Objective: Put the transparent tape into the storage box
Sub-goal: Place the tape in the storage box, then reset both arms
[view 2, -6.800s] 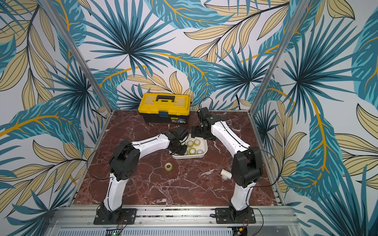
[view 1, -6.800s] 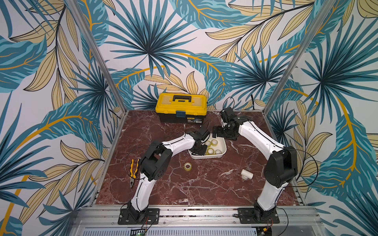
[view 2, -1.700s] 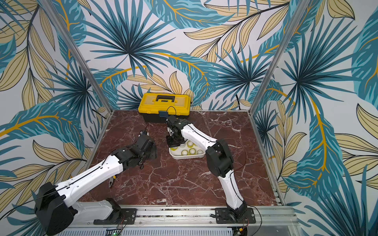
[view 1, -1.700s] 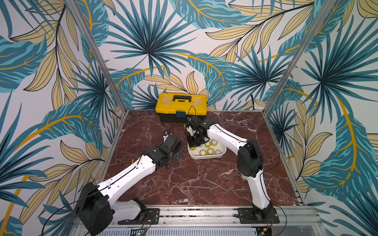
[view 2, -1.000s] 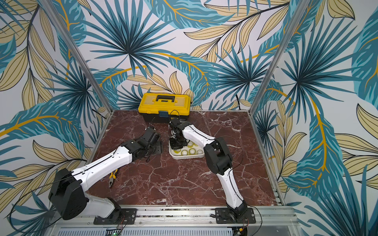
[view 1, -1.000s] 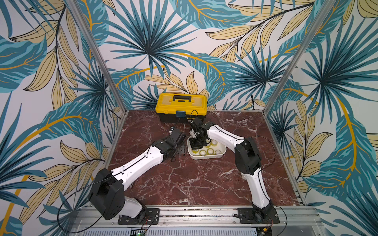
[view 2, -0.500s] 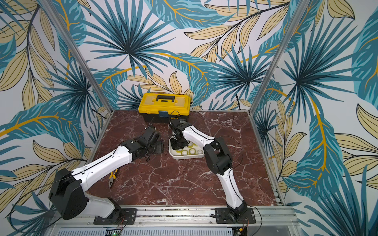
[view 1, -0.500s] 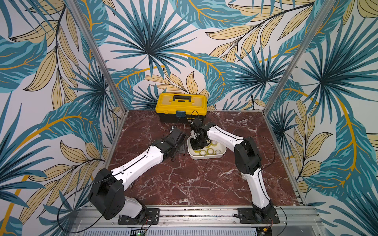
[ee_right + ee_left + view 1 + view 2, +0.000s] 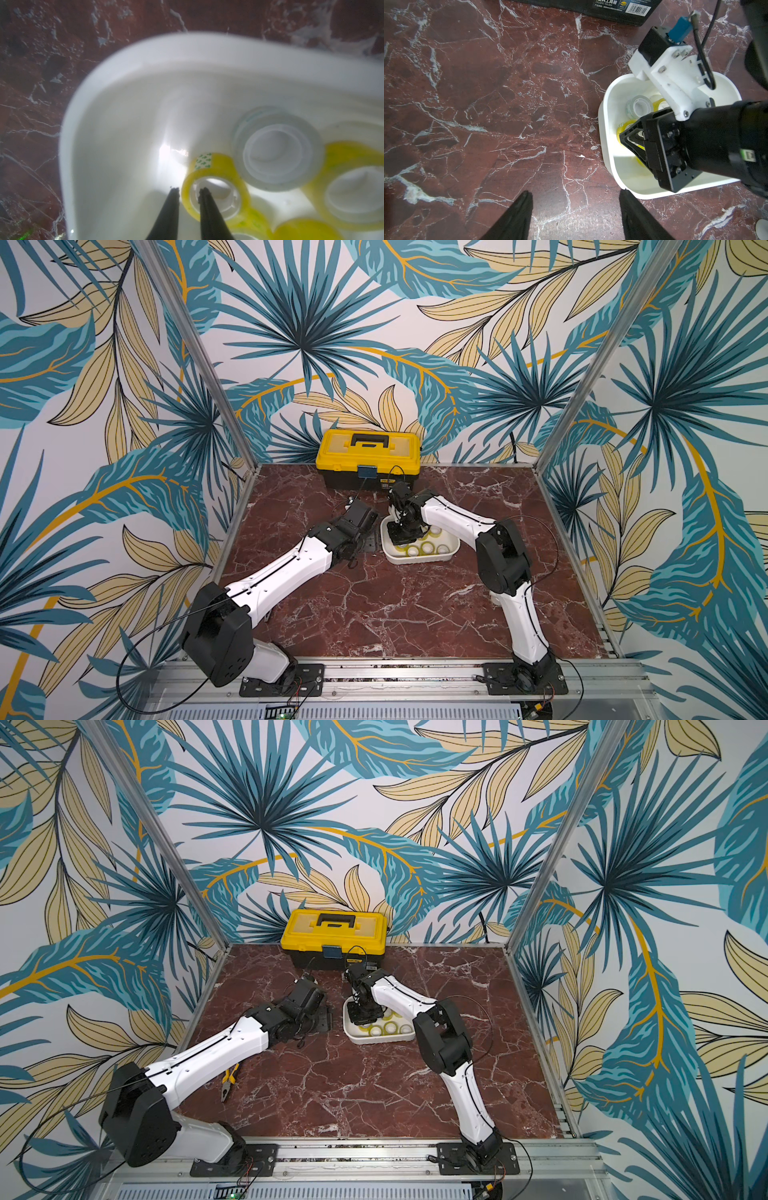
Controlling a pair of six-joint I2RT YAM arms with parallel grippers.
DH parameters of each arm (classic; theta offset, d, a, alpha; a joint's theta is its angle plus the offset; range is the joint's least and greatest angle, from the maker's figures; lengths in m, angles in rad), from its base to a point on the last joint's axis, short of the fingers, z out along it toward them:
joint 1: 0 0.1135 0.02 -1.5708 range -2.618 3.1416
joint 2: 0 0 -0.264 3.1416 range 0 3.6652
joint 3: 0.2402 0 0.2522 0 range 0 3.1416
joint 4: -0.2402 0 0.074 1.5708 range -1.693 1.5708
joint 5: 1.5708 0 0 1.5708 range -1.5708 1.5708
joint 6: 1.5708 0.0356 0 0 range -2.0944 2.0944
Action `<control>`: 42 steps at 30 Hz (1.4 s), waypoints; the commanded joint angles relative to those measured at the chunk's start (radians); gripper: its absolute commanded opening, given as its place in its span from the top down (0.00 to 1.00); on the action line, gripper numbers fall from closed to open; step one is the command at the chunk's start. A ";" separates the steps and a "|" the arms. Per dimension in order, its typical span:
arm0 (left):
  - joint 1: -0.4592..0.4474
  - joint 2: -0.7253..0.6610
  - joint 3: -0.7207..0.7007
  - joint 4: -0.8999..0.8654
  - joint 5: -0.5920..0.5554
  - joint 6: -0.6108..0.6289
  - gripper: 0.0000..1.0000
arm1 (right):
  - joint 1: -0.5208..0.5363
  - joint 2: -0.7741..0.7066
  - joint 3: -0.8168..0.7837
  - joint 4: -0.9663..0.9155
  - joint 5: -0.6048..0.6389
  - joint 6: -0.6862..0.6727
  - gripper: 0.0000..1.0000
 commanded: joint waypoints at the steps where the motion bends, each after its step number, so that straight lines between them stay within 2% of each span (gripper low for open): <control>1: 0.005 0.001 0.033 0.018 0.005 0.011 0.29 | 0.001 -0.010 -0.013 0.003 -0.003 0.001 0.74; 10: 0.005 -0.006 0.036 0.026 -0.004 0.023 0.29 | 0.000 -0.044 0.006 0.004 0.000 0.001 0.65; 17: 0.004 -0.033 0.041 0.012 -0.058 0.051 0.24 | 0.000 -0.090 0.029 -0.002 0.005 0.002 0.53; 22: 0.004 -0.064 0.059 0.000 -0.116 0.109 0.21 | 0.000 -0.139 0.048 -0.032 0.046 -0.010 0.31; 25: 0.005 -0.074 0.069 -0.003 -0.145 0.138 0.19 | 0.001 -0.175 0.047 -0.053 0.080 -0.013 0.01; 31: 0.005 -0.084 0.099 -0.013 -0.193 0.197 0.11 | -0.001 -0.282 0.000 -0.081 0.177 -0.026 0.00; 33: 0.005 -0.094 0.098 -0.007 -0.211 0.214 0.00 | -0.004 -0.322 -0.019 -0.092 0.218 -0.030 0.00; 42: 0.008 -0.145 0.029 0.074 -0.342 0.263 0.00 | -0.105 -0.523 -0.148 -0.136 0.399 0.036 0.00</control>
